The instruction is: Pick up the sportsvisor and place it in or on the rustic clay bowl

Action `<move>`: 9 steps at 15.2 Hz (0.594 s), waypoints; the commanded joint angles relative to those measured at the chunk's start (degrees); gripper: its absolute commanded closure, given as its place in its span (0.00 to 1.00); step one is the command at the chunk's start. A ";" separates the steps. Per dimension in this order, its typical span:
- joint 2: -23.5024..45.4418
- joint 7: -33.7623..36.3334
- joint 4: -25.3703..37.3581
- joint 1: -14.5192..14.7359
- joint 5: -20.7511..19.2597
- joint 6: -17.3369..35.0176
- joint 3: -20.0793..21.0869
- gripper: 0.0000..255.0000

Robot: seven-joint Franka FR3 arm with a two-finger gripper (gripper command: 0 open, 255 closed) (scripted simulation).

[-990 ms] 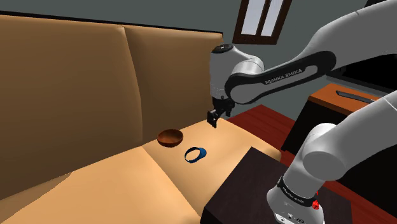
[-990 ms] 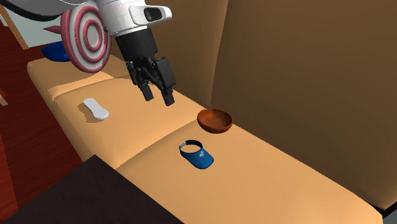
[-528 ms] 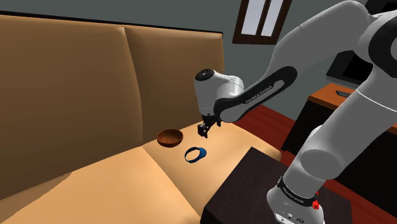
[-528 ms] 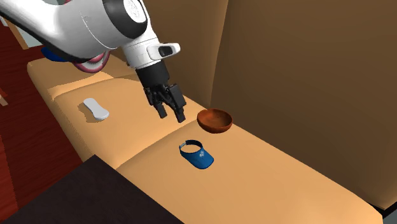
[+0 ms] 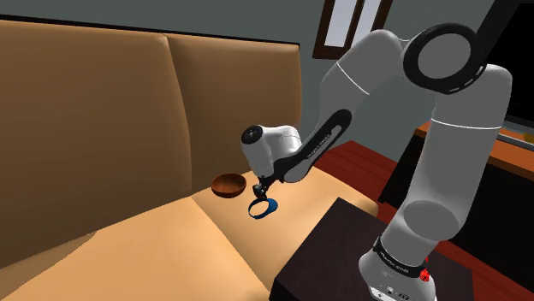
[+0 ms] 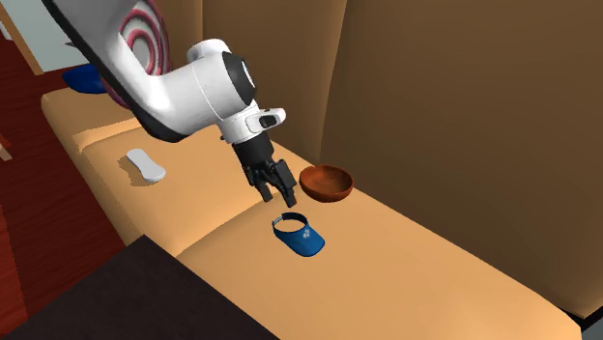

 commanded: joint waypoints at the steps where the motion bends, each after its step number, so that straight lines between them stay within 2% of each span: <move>1: 5.67 4.10 3.35 1.07 -4.33 -0.24 -1.18 0.00; 6: 18.13 10.73 11.85 4.14 -11.76 -1.09 -5.00 0.00; 9: 19.81 11.64 12.17 3.96 -13.43 0.24 -6.08 0.00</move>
